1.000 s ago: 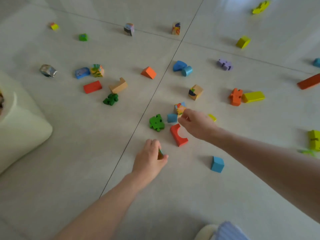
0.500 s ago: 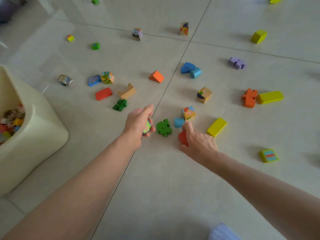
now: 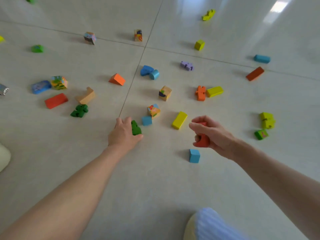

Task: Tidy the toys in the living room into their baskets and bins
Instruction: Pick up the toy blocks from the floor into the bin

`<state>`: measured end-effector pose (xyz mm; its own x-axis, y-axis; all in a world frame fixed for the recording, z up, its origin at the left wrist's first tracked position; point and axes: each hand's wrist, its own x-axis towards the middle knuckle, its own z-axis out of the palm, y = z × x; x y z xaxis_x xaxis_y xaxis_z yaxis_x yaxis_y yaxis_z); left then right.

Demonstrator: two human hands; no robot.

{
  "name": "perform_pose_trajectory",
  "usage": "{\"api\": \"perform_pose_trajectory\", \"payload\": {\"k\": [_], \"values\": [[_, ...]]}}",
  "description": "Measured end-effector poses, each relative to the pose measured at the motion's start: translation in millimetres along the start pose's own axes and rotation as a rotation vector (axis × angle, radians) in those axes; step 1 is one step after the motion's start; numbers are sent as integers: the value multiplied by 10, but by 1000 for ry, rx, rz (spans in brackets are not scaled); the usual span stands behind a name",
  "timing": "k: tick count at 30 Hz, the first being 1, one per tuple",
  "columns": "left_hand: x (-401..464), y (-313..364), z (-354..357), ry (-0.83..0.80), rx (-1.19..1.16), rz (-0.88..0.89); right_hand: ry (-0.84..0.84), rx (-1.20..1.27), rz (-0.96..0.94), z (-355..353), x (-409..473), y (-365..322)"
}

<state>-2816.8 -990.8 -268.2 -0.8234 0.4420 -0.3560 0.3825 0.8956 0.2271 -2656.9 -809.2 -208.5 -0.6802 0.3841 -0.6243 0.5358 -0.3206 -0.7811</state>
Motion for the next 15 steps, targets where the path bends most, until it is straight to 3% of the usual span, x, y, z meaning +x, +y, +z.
{"api": "perform_pose_trajectory", "payload": {"k": [3,6,8,11,15], "values": [[-40,20,30,-22,19,43,226,-338,46,3,-72,162],[-71,18,-69,-26,9,45,345,-609,68,21,-42,369],[-62,22,-231,-33,-243,-2,359,-825,79,28,32,469],[-37,-10,-633,-174,-863,-47,349,-1073,97,112,113,473],[-81,-160,-972,-162,-980,-67,268,-1150,69,248,174,480]]}}
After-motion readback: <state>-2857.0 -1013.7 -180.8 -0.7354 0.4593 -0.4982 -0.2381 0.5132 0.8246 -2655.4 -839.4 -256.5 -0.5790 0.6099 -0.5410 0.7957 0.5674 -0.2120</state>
